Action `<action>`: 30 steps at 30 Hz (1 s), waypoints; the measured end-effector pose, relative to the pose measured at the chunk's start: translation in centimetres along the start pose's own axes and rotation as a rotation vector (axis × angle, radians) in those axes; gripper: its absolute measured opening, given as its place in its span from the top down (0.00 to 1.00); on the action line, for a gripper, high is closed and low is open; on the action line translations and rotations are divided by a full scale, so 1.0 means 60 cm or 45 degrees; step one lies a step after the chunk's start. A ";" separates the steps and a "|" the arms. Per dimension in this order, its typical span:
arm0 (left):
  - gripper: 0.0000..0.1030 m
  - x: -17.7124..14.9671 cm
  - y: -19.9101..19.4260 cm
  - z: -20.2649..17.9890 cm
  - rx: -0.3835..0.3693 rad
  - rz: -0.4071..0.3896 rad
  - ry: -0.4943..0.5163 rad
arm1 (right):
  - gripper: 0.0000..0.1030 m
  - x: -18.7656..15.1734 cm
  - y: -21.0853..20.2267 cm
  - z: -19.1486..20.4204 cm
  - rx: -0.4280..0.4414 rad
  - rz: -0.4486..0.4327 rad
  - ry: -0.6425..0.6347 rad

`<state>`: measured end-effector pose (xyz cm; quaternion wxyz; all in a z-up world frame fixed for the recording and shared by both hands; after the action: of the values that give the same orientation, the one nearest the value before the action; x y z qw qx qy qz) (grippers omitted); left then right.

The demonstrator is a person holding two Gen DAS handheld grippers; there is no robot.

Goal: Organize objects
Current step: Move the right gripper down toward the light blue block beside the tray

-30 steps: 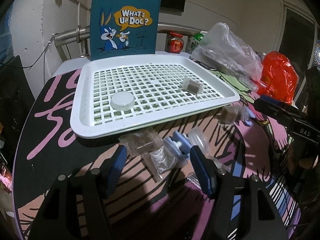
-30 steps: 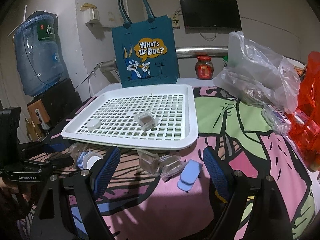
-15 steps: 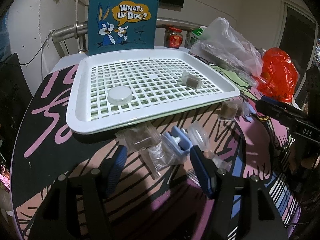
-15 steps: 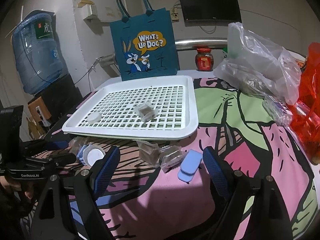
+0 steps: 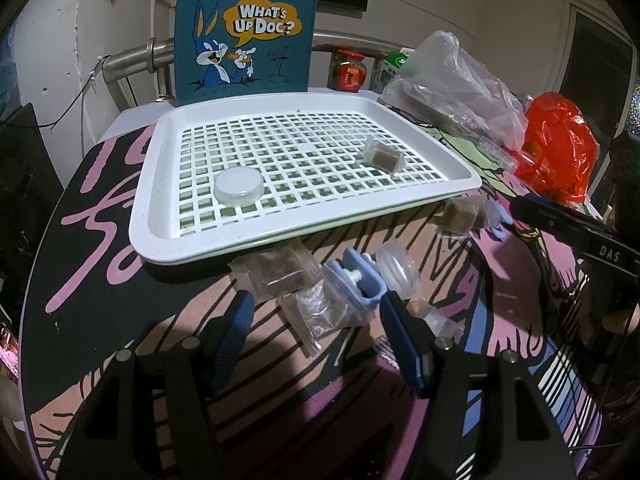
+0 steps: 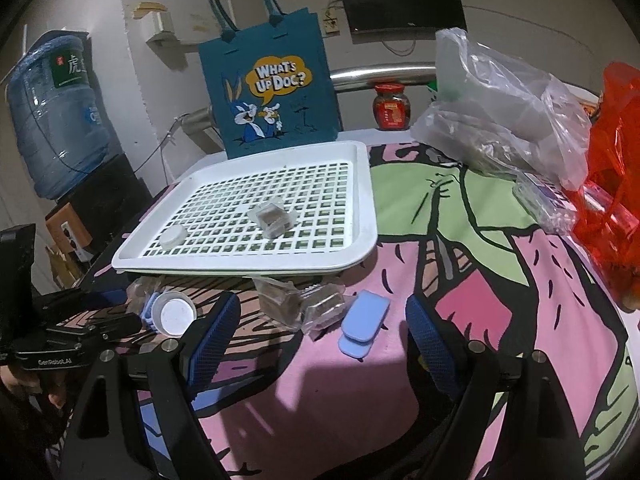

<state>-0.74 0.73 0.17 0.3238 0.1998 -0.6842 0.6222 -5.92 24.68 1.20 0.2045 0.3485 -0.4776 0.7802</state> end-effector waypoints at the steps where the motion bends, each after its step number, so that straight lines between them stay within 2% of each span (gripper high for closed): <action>1: 0.37 0.000 0.001 0.000 -0.001 0.003 -0.001 | 0.17 0.001 0.001 -0.003 -0.004 0.004 0.011; 10: 0.37 -0.003 0.005 0.010 -0.009 0.023 -0.035 | 0.18 0.001 0.010 -0.028 -0.051 0.046 0.102; 18: 0.37 -0.004 0.008 0.007 -0.023 0.035 -0.029 | 0.18 -0.002 0.020 -0.026 -0.053 0.084 0.090; 20: 0.39 -0.004 0.007 0.007 -0.025 0.031 -0.027 | 0.23 -0.002 0.020 -0.026 -0.047 0.087 0.092; 21: 0.44 -0.004 0.007 0.007 -0.028 0.029 -0.026 | 0.26 -0.003 0.021 -0.026 -0.044 0.091 0.092; 23: 0.48 -0.004 0.007 0.004 -0.038 0.028 -0.023 | 0.36 -0.004 0.024 -0.026 -0.032 0.109 0.094; 28: 0.58 -0.006 0.010 0.000 -0.057 0.042 -0.016 | 0.47 -0.008 0.032 -0.030 -0.025 0.150 0.115; 30: 0.60 -0.006 0.010 0.000 -0.054 0.041 -0.014 | 0.55 -0.008 0.033 -0.033 -0.022 0.161 0.130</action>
<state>-0.87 0.78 -0.50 0.3141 0.1853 -0.7020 0.6117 -7.59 25.55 -0.99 0.1819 0.2756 -0.4943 0.8041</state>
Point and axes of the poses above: each gripper's, at about its wrist camera, not at the fingertips, and y roughly the way its jaws point, z to its left, x to its top, the point moved 2 cm from there along y, roughly the way its jaws point, and after that the axes turned 8 degrees about y, right-handed, at the moved point
